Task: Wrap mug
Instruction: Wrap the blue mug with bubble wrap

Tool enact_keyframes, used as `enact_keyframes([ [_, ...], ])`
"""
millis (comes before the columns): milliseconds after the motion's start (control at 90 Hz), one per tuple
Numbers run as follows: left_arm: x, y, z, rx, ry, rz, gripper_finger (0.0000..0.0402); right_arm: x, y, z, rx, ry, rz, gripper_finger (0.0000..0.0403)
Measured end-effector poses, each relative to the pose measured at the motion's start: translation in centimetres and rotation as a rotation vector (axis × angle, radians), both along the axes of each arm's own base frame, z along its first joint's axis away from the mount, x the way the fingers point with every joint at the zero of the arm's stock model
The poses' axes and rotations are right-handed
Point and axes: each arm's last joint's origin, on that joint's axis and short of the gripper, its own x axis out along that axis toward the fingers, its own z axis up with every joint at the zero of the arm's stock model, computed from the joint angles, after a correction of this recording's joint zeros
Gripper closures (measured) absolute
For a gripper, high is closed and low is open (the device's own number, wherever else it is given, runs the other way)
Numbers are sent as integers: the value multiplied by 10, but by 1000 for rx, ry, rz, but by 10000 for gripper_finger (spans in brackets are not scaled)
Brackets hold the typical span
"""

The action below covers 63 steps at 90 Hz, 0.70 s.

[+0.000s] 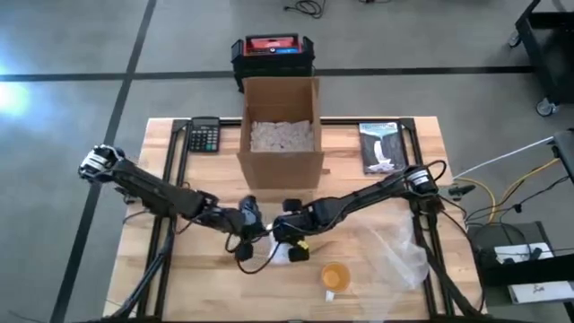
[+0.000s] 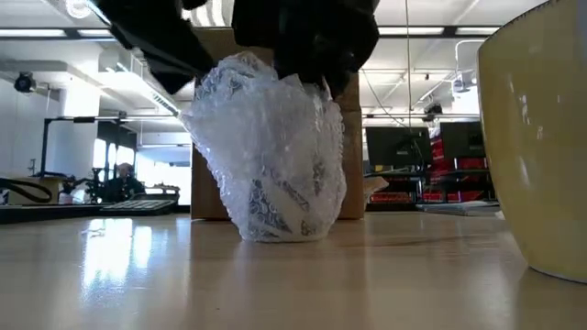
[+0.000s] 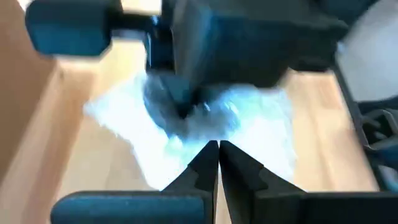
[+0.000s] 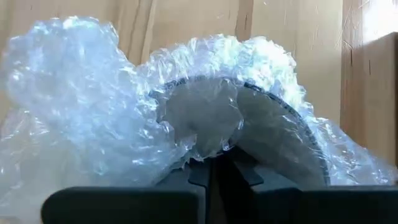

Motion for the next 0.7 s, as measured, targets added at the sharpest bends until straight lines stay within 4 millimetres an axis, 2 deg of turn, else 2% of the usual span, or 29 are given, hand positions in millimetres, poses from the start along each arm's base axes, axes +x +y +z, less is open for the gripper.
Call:
enact_keyframes([
  [89, 0, -11, -8, -63, -19, -84, 401, 0, 0, 0, 0, -1, 0, 396],
  [244, 17, -19, -24, -55, -163, -146, 401, 0, 0, 1, 4, -5, 4, 396],
  [456, 36, 1, -36, 79, -177, -35, 401, 0, 0, 1, 9, -5, 17, 396],
  [589, 43, 14, -45, 67, -149, 10, 401, -1, 4, 3, 19, -4, 55, 396],
  [700, 48, 17, -51, 54, -132, 34, 401, -3, 4, 8, 25, -10, 58, 396],
])
